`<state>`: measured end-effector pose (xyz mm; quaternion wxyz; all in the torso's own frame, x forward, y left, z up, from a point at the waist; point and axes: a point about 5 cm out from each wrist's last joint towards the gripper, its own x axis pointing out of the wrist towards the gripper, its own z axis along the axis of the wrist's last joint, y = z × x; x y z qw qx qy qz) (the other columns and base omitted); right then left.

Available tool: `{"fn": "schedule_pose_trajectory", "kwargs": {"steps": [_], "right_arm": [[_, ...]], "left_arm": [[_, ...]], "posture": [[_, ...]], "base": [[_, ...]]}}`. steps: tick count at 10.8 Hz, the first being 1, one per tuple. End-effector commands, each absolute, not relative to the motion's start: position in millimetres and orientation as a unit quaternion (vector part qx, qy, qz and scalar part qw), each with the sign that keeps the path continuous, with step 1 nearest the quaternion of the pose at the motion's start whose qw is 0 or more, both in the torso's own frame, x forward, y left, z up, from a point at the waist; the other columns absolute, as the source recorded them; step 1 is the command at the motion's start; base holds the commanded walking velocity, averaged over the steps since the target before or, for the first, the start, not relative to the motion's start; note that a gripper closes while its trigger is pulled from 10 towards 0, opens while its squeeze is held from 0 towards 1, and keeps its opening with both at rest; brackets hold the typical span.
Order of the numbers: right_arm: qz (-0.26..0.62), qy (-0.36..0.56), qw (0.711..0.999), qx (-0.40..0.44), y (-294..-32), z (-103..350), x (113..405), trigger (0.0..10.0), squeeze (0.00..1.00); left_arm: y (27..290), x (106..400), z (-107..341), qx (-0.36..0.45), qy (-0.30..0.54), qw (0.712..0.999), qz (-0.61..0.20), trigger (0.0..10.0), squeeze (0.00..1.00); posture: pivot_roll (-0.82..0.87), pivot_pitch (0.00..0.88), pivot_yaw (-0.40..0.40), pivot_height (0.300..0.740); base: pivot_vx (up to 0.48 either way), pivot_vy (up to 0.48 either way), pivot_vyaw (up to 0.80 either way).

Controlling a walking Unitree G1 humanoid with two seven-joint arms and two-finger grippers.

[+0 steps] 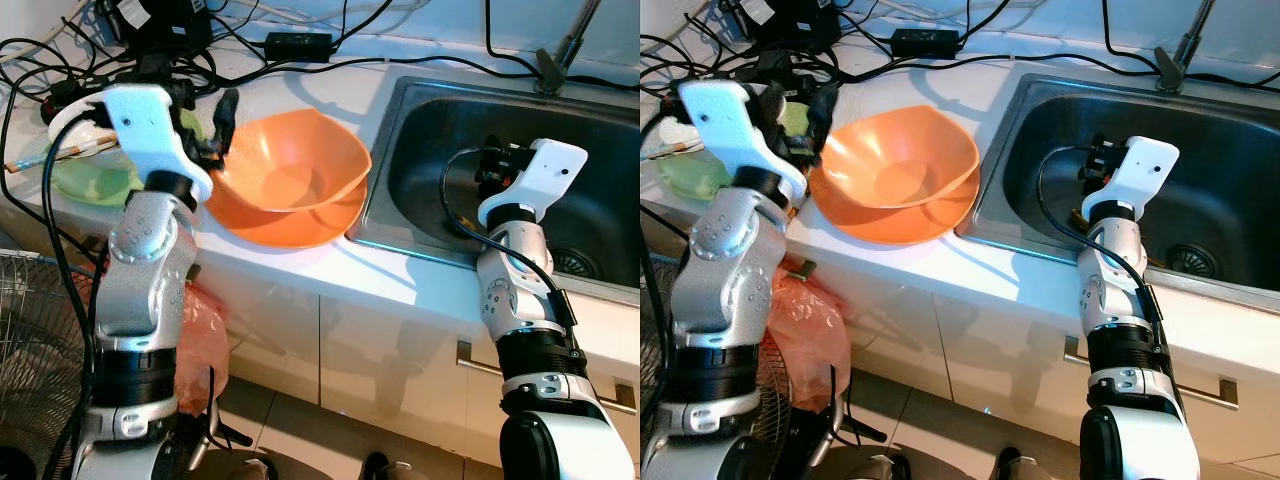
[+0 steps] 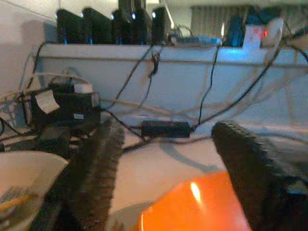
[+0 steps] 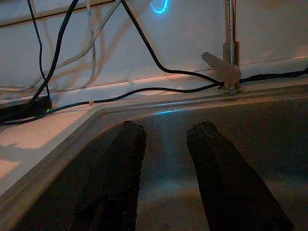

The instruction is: Kitchen organization

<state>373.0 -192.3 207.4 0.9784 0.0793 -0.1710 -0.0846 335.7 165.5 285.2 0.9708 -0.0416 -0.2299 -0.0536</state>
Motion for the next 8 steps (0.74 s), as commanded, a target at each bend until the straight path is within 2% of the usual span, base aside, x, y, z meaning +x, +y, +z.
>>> {"fn": "schedule_pose_trajectory", "kwargs": {"steps": [1,2,5,8], "right_arm": [[-0.085,-0.160,0.979,0.088,-190.7,200.5,373.2,10.0,0.00],[-0.085,-0.160,0.979,0.088,-190.5,200.3,373.3,10.0,0.00],[-0.081,-0.157,0.980,0.089,-188.2,199.3,373.9,10.0,0.00],[-0.078,-0.157,0.980,0.090,-186.8,199.3,374.0,10.0,0.00]], "left_arm": [[167.4,336.5,289.4,-0.050,-0.231,0.971,-0.047,10.0,1.00],[167.9,340.7,298.6,-0.067,-0.227,0.971,-0.041,10.0,0.00],[182.8,355.6,299.4,-0.099,-0.153,0.983,0.004,10.0,0.00],[187.6,363.1,279.7,-0.086,-0.070,0.993,0.031,10.0,0.00]], "posture": [[0.13,0.178,0.033,0.740],[0.14,0.175,0.037,0.740],[0.13,0.174,0.040,0.740],[0.13,0.160,0.047,0.740]], "base": [[0.000,0.000,0.00],[0.000,0.000,0.00],[0.000,0.000,0.00],[0.000,0.000,0.00]]}}
